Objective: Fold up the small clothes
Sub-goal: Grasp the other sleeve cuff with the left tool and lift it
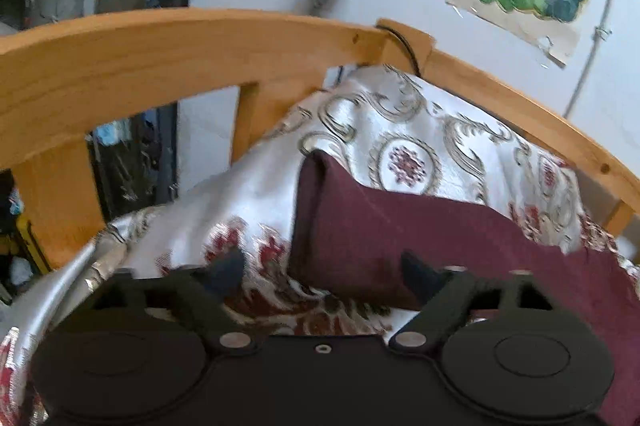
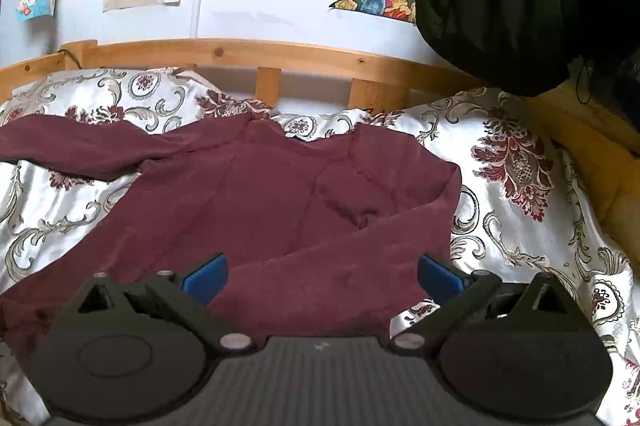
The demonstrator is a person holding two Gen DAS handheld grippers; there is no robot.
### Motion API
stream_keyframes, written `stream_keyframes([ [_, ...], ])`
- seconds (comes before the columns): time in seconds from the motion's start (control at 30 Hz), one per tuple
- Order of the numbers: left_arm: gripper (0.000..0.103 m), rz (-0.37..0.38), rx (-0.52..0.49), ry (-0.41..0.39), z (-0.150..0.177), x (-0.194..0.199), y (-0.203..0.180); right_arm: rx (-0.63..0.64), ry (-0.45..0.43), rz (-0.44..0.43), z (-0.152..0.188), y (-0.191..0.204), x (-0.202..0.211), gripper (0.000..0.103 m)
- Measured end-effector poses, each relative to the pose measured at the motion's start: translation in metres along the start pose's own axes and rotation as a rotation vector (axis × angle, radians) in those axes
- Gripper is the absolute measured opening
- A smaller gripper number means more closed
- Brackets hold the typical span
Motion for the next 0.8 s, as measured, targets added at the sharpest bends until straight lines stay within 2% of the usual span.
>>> stream_keyframes([
  [0.07,0.045,-0.016,-0.009,-0.019,-0.002,0.001,0.001,-0.002,-0.009,0.005,-0.001,0.000,-0.001,0.103],
  [0.1,0.037,-0.018,-0.012,-0.023,-0.003,0.000,0.002,-0.002,-0.014,0.006,-0.001,0.000,-0.001,0.103],
  [0.17,0.014,-0.008,-0.004,-0.025,-0.006,-0.001,0.004,-0.001,-0.017,0.009,-0.001,0.000,-0.001,0.103],
  [0.2,0.009,-0.009,0.006,-0.029,-0.008,-0.001,0.005,-0.001,-0.017,0.011,-0.001,0.001,-0.002,0.103],
  [0.3,0.004,0.012,0.006,-0.069,-0.014,0.003,0.001,-0.007,-0.020,0.013,-0.001,0.000,-0.002,0.103],
  [0.43,0.004,0.080,-0.115,-0.134,-0.029,0.013,-0.033,-0.020,-0.027,0.007,-0.004,0.000,-0.002,0.103],
  [0.5,0.004,0.138,-0.194,-0.165,-0.037,0.020,-0.061,-0.025,-0.030,0.003,-0.005,-0.001,-0.002,0.103],
  [0.67,0.004,0.336,-0.397,-0.222,-0.041,0.040,-0.142,-0.034,-0.041,0.000,-0.007,-0.002,0.001,0.103],
  [0.8,0.004,0.500,-0.476,-0.217,-0.030,0.050,-0.204,-0.053,-0.046,0.017,-0.010,-0.008,0.002,0.103],
])
Point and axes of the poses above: each gripper's, at about its wrist camera, not at the fingertips, and x roughly against the way its jaws point, y to its left, z to its underside, the point moved 3 cm from there along -x, roughly the way its jaws point, and after that the axes turned 14 degrees about z, right-handed, at the moved point
